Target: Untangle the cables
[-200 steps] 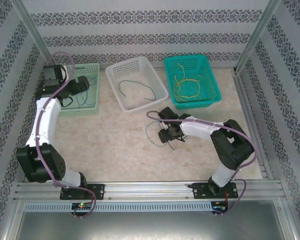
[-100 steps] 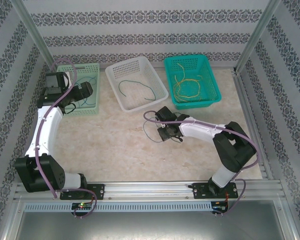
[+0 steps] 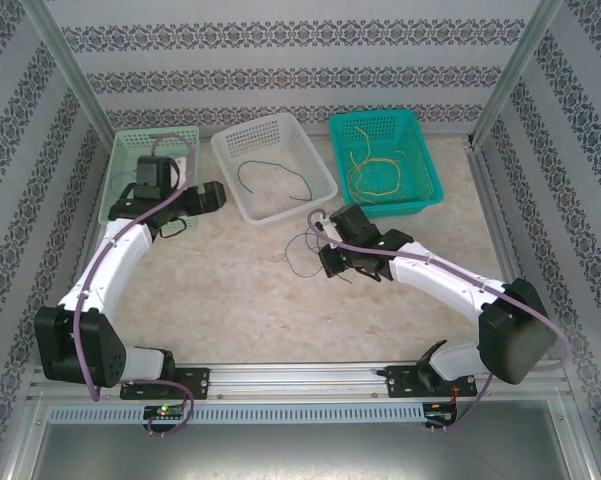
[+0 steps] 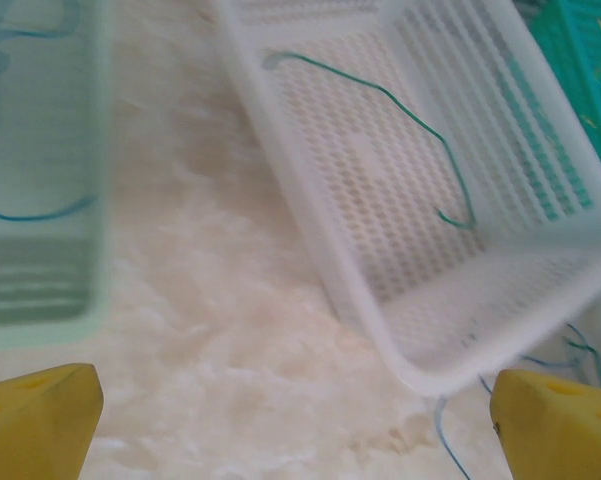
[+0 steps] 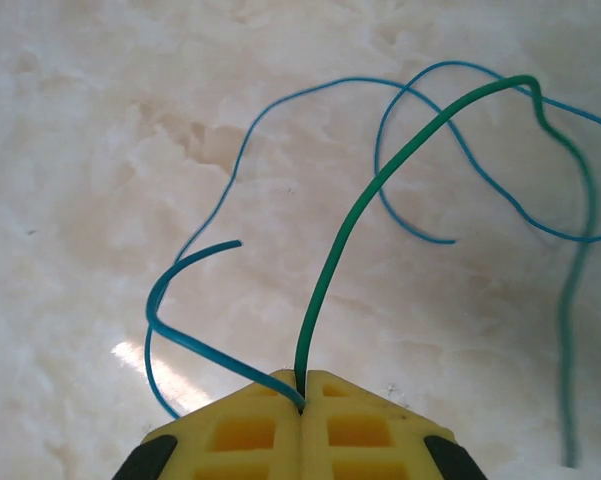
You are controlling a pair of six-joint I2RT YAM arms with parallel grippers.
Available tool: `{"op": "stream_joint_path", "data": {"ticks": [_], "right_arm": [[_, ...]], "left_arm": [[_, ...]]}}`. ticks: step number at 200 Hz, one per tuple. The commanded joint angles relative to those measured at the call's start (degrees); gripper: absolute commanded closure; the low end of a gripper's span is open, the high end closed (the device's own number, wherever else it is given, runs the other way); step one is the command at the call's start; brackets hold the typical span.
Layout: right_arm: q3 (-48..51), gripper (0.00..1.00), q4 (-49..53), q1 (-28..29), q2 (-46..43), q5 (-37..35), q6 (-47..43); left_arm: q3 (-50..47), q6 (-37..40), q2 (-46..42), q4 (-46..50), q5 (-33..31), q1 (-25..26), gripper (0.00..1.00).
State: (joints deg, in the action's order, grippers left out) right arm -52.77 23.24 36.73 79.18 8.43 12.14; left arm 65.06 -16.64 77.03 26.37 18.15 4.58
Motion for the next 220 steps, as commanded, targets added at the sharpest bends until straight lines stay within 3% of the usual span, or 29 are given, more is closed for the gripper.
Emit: {"op": "stream_joint_path", "data": {"ticks": [1, 24, 88, 120, 163, 190, 208, 220], "right_arm": [[3.99, 0.99, -5.20, -4.46, -4.09, 15.63, 3.99], [7.47, 0.99, -12.79, -8.92, -8.63, 25.37, 10.27], [7.71, 1.00, -22.59, -14.18, -10.21, 35.05, 23.95], [6.77, 1.00, -24.63, -15.65, -7.80, 37.14, 29.22], [7.67, 1.00, -30.57, -17.43, -4.45, 38.96, 36.09], [8.52, 1.00, -34.17, -17.65, -3.68, 39.64, 39.51], [8.41, 1.00, -34.89, -17.73, -3.43, 40.50, 40.32], [8.43, 1.00, -34.79, -17.79, -3.38, 40.96, 40.44]], "left_arm": [[-1.56, 3.55, -2.13, -4.42, 4.36, 3.42, 0.00], [-2.47, 7.25, -3.07, -4.90, 7.62, 6.76, 0.00], [-5.26, 16.02, -1.65, -6.68, 16.30, 18.36, 0.08], [-4.64, 18.03, 0.16, -7.90, 18.28, 22.87, 0.09], [-3.24, 17.43, 5.02, -8.28, 21.35, 26.00, 0.20], [-3.02, 17.11, 7.58, -9.31, 20.63, 27.48, 0.21], [-2.27, 16.96, 9.24, -9.17, 19.09, 27.90, 0.27], [-1.55, 17.08, 10.16, -8.88, 18.52, 27.87, 0.37]]}}
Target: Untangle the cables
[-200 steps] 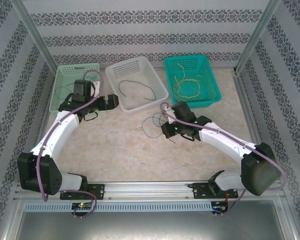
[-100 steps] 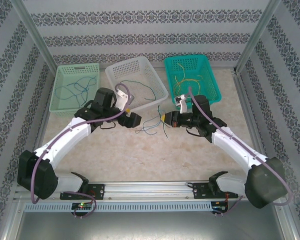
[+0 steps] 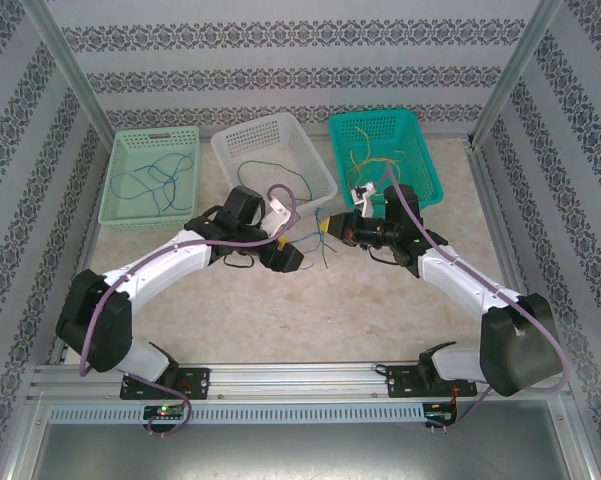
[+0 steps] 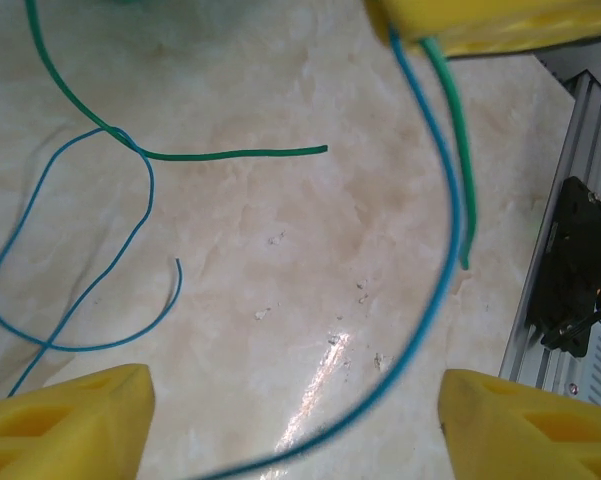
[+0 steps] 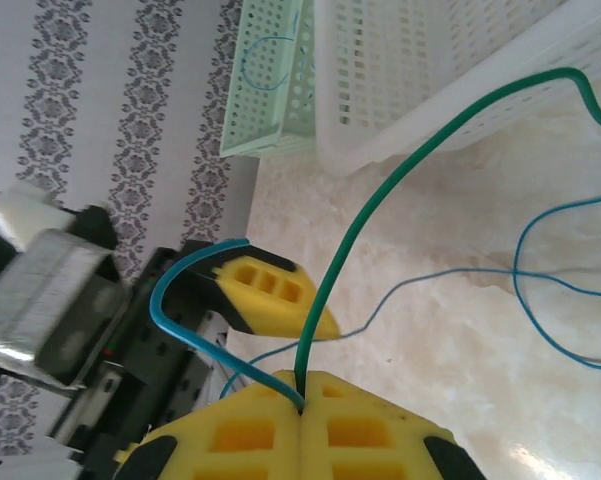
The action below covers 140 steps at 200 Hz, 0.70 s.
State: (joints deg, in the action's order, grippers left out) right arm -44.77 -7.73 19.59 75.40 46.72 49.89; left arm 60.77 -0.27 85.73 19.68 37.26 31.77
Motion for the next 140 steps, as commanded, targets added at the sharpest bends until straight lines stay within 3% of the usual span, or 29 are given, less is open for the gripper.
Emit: {"op": "stream_joint_path", "data": {"ticks": [1, 32, 51, 59, 66, 79, 83, 88, 91, 123, 140], "right_arm": [[0.46, 1.00, -3.80, -0.67, 0.43, 2.67, 2.68], [1.69, 0.99, -3.57, -1.94, 0.45, 2.06, 3.25], [2.15, 0.88, -0.44, -2.61, 0.52, -0.30, 1.63], [2.31, 0.77, 0.90, -2.71, 0.84, -1.02, 0.30], [2.41, 0.58, 2.46, -2.72, 1.10, -1.89, -0.52], [2.81, 0.41, 4.09, -2.71, 1.42, -3.65, -2.40], [3.10, 0.30, 4.20, -2.67, 1.29, -4.28, -2.85], [3.41, 0.08, 4.29, -2.69, 1.10, -5.16, -3.47], [3.60, 0.03, 4.36, -2.68, 0.96, -5.71, -3.83], [3.21, 0.02, 12.88, -2.62, 0.18, -11.91, -11.75], [1.77, 0.08, 19.70, -2.72, 2.46, -14.92, -14.30]], "left_arm": [[2.75, 0.71, 1.50, -2.19, -0.68, 0.71, 0.38], [3.13, -0.24, 2.01, -2.80, -2.78, 0.68, 0.78], [3.22, -0.68, 2.03, -2.27, -4.16, 0.67, 0.91], [3.57, -0.78, 2.32, -1.51, -4.48, 0.67, 0.92], [3.90, -0.87, 2.64, -0.84, -4.54, 0.73, 0.93], [4.18, -1.02, 2.99, -0.18, -4.42, 0.70, 0.95], [4.25, -1.19, 3.12, -0.09, -4.45, 0.69, 0.97], [4.27, -1.37, 3.19, -0.02, -4.59, 0.66, 0.98], [4.31, -1.50, 3.25, -0.04, -4.56, 0.71, 0.98], [3.98, -2.76, 3.16, -0.85, -3.52, 0.66, 0.99], [4.28, -3.19, 3.19, -0.96, -3.72, 0.69, 0.99]]}}
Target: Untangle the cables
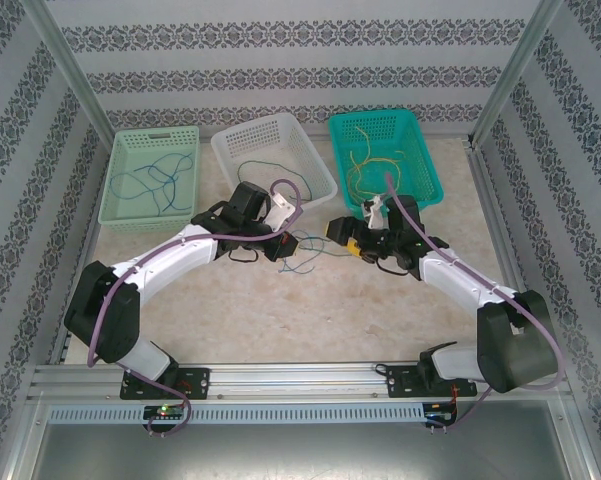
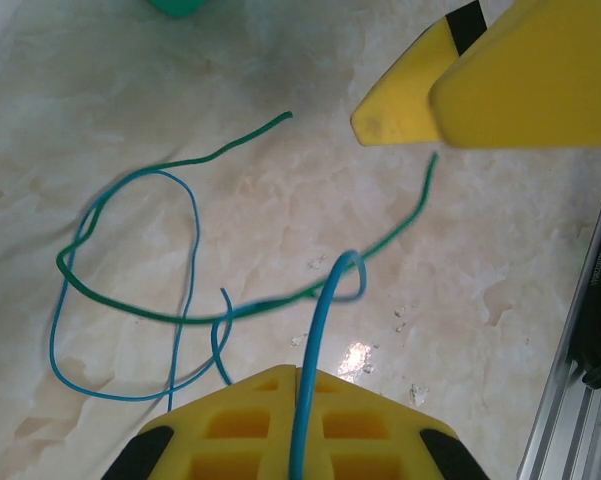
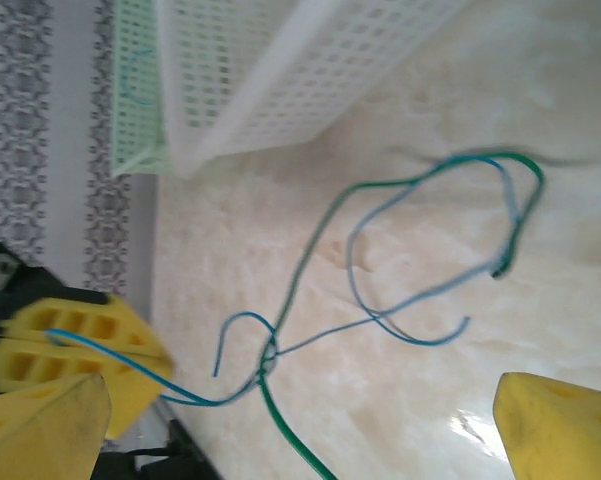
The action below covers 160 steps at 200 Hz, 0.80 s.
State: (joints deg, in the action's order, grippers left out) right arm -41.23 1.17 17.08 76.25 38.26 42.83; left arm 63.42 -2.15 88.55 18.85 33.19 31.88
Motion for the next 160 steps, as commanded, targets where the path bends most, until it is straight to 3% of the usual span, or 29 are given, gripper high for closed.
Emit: {"op": "stream_joint_path", "data": {"ticks": [1, 16, 36, 62, 160], "right_arm": [[-1.85, 0.08, 10.97, -0.25, 1.75, -6.50, -7.24], [-1.92, 0.15, 10.77, -0.28, 4.32, -6.20, -6.74], [-1.50, 0.26, 8.93, -0.53, 5.92, -11.28, -5.37], [-1.93, 0.28, 6.70, -0.93, 7.07, -13.84, -4.77], [-10.64, 0.42, 2.38, -0.12, 20.55, -7.09, -0.82]], "left_arm": [[1.67, -1.34, 0.38, -0.13, 0.32, 0.61, 0.99], [1.71, -1.57, 0.38, -0.30, 0.51, 0.57, 0.99], [1.71, -1.46, 0.14, 0.15, 0.33, 0.61, 1.00], [0.73, -1.09, -0.82, 0.86, 0.21, 0.58, 0.99], [-1.09, -0.57, -1.68, -0.05, 1.65, 0.55, 0.99]]}}
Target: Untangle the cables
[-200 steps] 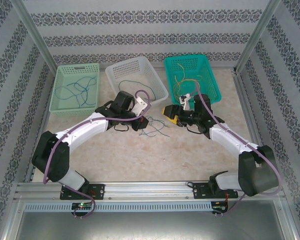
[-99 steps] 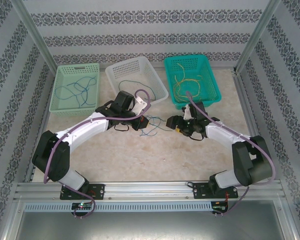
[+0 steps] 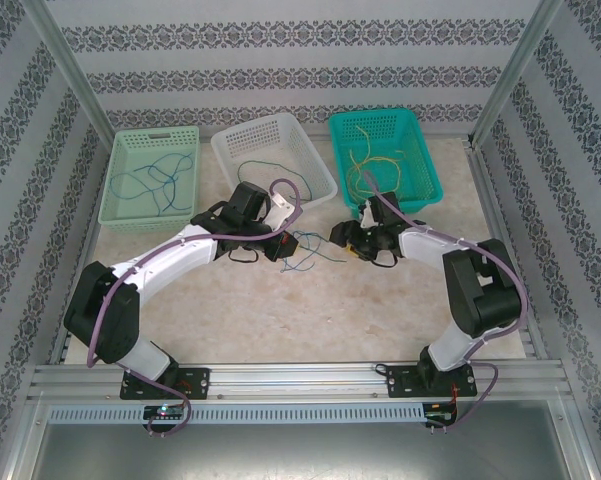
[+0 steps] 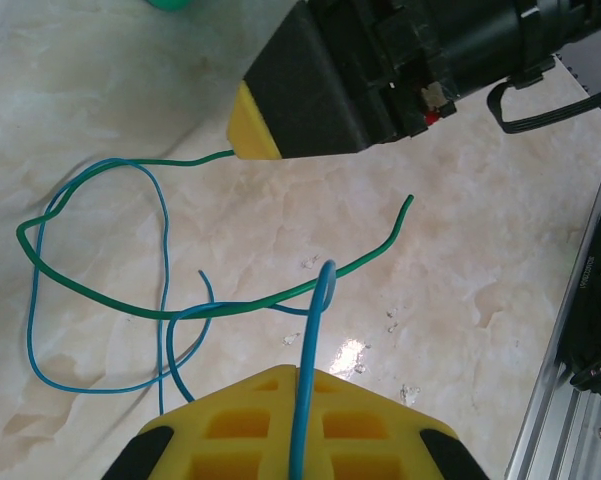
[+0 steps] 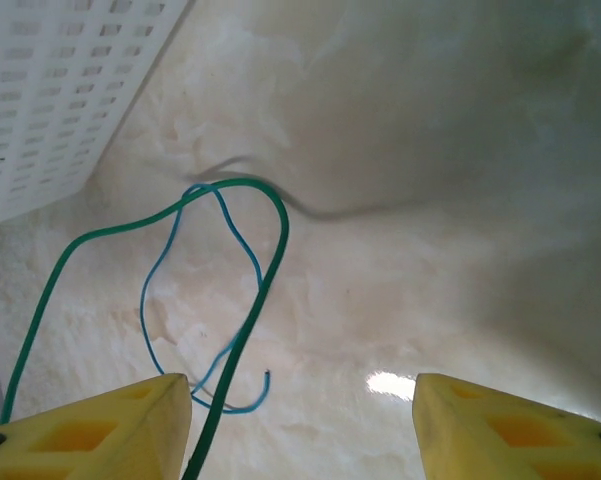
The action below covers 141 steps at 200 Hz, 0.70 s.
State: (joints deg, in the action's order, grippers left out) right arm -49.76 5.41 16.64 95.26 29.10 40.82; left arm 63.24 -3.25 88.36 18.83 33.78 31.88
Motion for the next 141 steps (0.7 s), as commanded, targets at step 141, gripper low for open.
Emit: {"op": "stream_joint_path", "data": {"ticks": [141], "right_arm": [[-3.05, 0.76, -0.51, 5.12, 4.15, 3.65, 1.98]], "left_arm": [[-1.54, 1.62, -2.41, 0.42, -0.46, 0.55, 0.98]]}}
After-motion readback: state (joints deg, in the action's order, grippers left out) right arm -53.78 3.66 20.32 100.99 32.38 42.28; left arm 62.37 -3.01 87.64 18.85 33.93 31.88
